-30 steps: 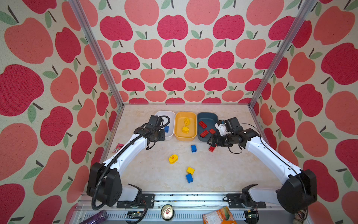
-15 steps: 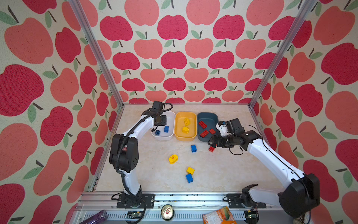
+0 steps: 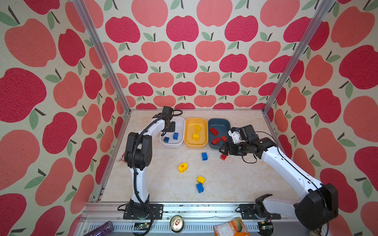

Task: Sort the legos into containers by color
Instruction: 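Carry the dark blue brick into the white container and open the left gripper, then raise the left gripper while the right gripper moves over the last red brick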

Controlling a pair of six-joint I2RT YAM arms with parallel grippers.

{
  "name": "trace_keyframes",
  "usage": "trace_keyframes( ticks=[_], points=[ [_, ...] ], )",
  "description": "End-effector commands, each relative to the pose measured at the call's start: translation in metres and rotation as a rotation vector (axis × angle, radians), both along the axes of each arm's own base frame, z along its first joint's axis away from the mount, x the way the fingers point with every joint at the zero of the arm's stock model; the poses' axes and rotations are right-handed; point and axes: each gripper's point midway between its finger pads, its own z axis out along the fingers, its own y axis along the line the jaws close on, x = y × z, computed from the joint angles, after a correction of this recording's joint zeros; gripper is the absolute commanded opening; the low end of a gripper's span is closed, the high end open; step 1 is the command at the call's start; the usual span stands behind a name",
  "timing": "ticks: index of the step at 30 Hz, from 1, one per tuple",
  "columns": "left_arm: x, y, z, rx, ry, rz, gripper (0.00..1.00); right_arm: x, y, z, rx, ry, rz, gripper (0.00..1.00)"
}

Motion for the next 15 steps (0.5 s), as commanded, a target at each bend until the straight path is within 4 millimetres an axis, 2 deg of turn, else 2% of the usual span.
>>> trace_keyframes(
  ticks=[1, 7, 15],
  points=[
    [0.002, 0.002, 0.003, 0.013, 0.004, 0.005, 0.49, -0.006, 0.001, -0.002, 0.007, 0.014, -0.001, 0.86],
    [-0.001, 0.0, 0.009, -0.01, -0.014, 0.009, 0.61, -0.005, 0.001, -0.007, -0.006, 0.025, -0.007, 0.86],
    [-0.01, -0.006, 0.027, -0.059, -0.038, 0.015, 0.67, -0.003, -0.002, -0.019, -0.039, 0.041, -0.036, 0.86]
  ],
)
